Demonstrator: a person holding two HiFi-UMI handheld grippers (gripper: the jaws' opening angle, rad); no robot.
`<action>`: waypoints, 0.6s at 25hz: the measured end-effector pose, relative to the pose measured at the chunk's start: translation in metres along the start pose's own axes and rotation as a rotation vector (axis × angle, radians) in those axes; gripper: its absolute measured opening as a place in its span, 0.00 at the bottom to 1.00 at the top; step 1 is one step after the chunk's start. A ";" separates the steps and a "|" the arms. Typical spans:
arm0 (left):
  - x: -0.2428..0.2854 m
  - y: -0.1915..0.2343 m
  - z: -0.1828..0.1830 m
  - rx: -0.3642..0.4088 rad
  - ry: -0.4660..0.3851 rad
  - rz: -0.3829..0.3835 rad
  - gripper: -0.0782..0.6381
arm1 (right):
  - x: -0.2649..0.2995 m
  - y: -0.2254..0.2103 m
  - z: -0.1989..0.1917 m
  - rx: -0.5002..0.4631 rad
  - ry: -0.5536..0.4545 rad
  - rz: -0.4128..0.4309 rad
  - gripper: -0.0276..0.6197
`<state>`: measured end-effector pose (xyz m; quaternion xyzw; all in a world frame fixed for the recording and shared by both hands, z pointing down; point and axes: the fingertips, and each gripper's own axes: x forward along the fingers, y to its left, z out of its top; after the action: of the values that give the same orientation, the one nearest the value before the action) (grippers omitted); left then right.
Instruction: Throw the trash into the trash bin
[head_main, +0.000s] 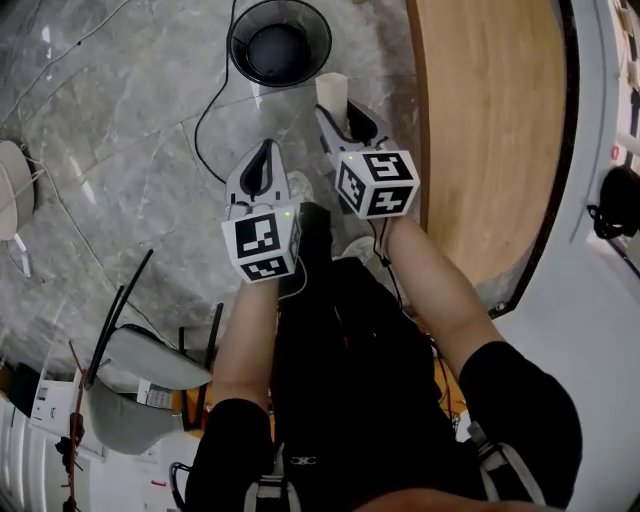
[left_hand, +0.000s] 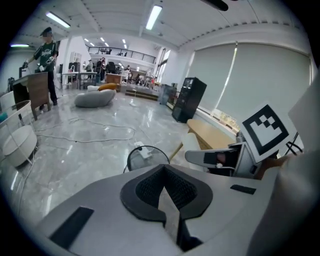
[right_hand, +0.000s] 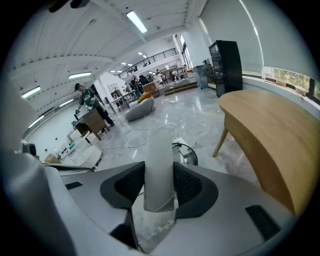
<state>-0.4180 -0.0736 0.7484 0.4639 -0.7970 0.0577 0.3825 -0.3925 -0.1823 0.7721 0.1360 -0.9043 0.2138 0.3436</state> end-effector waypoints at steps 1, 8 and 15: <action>0.002 0.008 0.001 -0.010 0.002 0.004 0.13 | 0.015 0.001 0.003 -0.007 0.002 -0.001 0.31; 0.019 0.044 0.000 -0.049 0.015 0.015 0.13 | 0.107 -0.014 0.014 0.019 0.024 -0.036 0.31; 0.021 0.061 -0.005 -0.098 0.011 0.016 0.13 | 0.144 -0.017 0.004 0.108 0.045 -0.038 0.34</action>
<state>-0.4687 -0.0516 0.7820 0.4380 -0.8004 0.0242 0.4087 -0.4922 -0.2133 0.8720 0.1668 -0.8806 0.2589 0.3601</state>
